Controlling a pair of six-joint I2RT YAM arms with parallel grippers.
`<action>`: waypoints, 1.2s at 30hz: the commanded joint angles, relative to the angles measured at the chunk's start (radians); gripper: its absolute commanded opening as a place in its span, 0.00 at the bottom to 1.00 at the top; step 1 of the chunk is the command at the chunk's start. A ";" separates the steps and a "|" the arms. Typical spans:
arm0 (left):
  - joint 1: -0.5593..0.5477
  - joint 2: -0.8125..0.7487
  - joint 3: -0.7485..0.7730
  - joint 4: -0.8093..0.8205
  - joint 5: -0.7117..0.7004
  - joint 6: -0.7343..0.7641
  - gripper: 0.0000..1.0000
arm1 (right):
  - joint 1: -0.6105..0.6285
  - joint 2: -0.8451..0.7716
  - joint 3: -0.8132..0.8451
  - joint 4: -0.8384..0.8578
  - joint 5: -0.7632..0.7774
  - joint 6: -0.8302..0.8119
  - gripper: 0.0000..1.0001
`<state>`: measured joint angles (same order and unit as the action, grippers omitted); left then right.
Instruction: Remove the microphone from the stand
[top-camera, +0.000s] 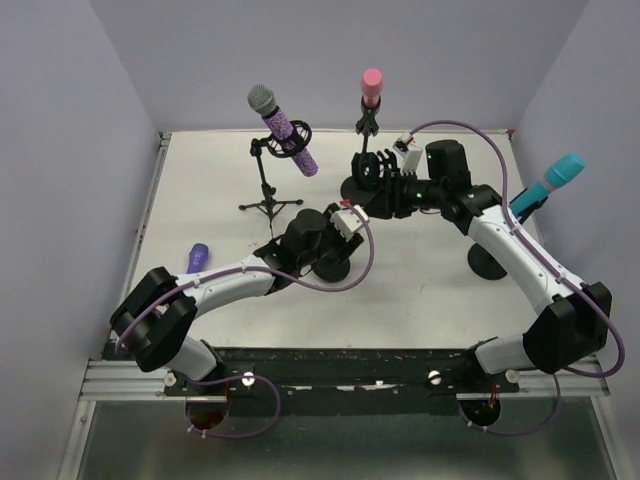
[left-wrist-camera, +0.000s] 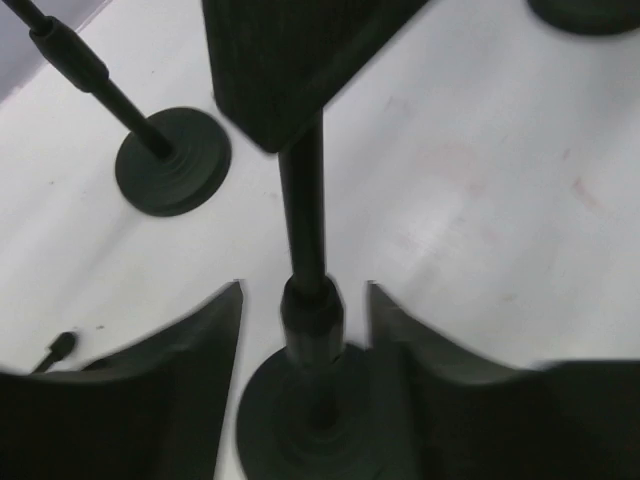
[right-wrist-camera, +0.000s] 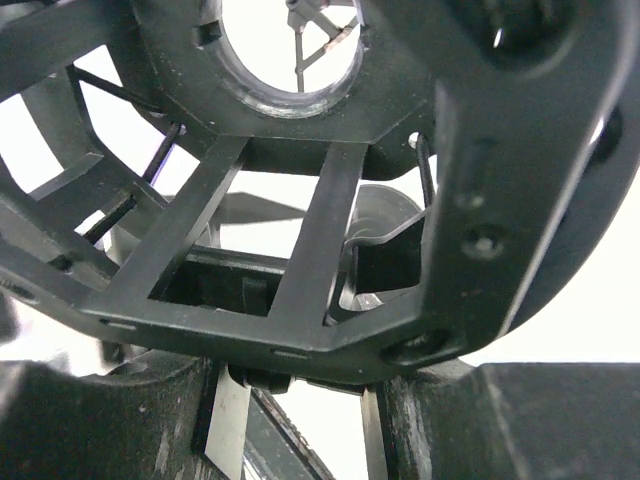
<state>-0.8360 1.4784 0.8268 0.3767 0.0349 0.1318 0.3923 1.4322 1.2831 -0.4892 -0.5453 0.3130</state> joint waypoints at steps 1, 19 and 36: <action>0.069 -0.058 -0.023 -0.186 0.138 0.017 0.84 | -0.006 -0.056 -0.118 0.013 -0.108 -0.080 0.01; 0.213 0.060 0.066 -0.088 0.901 0.164 0.58 | -0.004 -0.222 -0.294 0.181 -0.298 -0.465 0.01; -0.040 -0.161 -0.043 -0.034 -0.308 0.201 0.00 | -0.013 -0.036 -0.128 -0.068 -0.125 0.067 0.01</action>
<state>-0.8032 1.3479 0.7689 0.2214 0.2470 0.2462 0.3927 1.3369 1.1572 -0.4278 -0.7017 0.2096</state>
